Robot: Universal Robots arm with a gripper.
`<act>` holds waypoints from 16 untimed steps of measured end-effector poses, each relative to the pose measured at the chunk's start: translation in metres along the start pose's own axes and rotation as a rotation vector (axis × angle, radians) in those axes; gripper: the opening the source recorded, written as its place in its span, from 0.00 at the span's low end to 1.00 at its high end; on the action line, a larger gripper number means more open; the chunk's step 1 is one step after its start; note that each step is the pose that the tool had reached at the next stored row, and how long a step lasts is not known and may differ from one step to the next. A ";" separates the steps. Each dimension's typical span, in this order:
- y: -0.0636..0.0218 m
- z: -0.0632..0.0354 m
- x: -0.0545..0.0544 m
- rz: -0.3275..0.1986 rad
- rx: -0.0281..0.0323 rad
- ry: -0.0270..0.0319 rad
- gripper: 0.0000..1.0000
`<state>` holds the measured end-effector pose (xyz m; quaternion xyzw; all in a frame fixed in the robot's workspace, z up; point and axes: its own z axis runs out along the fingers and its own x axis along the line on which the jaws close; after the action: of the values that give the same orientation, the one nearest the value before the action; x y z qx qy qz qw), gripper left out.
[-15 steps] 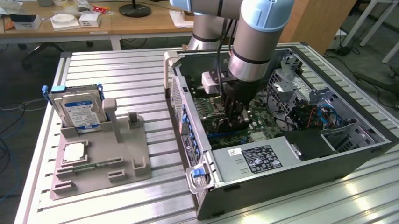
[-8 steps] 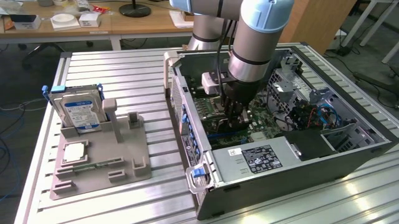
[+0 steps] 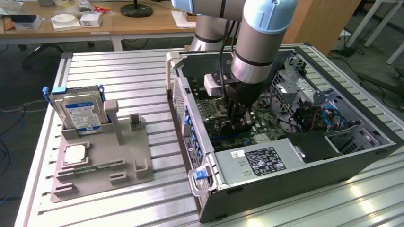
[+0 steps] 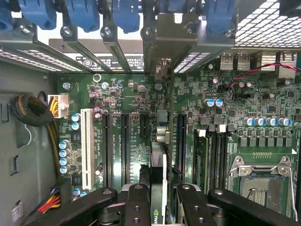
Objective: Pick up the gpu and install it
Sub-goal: 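Insert the gpu into the slot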
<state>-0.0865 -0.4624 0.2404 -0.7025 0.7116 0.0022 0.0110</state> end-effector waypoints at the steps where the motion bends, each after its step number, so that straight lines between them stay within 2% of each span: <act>1: 0.0000 0.0000 0.000 0.000 0.0000 0.0000 0.27; 8: 0.0007 0.0001 0.000 0.000 0.0007 -0.0002 0.27; 13: 0.0025 -0.0007 0.000 0.000 0.0080 -0.0010 0.27; 16: 0.0025 -0.0011 0.000 0.000 0.0079 -0.0003 0.27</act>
<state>-0.0890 -0.4624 0.2415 -0.7026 0.7114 -0.0005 0.0139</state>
